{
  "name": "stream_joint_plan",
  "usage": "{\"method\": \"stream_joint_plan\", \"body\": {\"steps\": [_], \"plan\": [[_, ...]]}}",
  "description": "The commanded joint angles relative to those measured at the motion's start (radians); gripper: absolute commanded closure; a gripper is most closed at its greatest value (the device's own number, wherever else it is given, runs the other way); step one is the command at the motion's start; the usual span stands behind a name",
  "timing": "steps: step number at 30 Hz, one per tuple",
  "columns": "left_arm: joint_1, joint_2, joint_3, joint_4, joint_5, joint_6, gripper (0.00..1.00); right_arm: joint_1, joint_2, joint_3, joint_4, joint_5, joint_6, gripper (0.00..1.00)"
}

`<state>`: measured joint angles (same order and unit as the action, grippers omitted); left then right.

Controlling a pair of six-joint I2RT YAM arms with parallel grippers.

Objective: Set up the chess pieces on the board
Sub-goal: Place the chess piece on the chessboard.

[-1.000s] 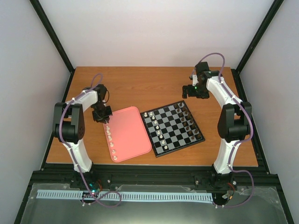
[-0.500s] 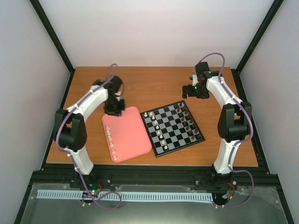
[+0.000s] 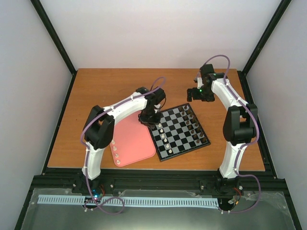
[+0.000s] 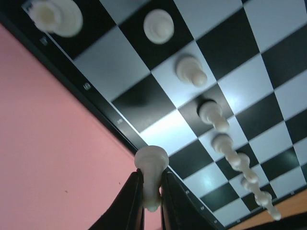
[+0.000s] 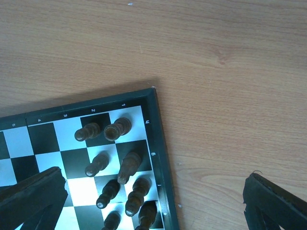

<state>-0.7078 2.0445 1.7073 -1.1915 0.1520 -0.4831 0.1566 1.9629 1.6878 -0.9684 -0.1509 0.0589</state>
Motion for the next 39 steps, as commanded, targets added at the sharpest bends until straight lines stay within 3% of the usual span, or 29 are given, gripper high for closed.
{"method": "stream_joint_plan", "body": {"steps": [1, 19, 39], "plan": [[0.005, 0.036, 0.078, 0.018, -0.055, -0.014, 0.98, -0.011, 0.011, 0.018, 0.005, -0.004, -0.016, 0.0], [0.107, 0.121, 0.148, 0.0, -0.093, 0.047, 0.97, -0.013, 0.045, 0.047, 0.002, -0.01, -0.016, 0.0], [0.099, 0.086, 0.114, -0.025, 0.011, 0.067, 0.97, -0.017, 0.069, 0.076, -0.006, -0.009, -0.016, 0.0]]}}
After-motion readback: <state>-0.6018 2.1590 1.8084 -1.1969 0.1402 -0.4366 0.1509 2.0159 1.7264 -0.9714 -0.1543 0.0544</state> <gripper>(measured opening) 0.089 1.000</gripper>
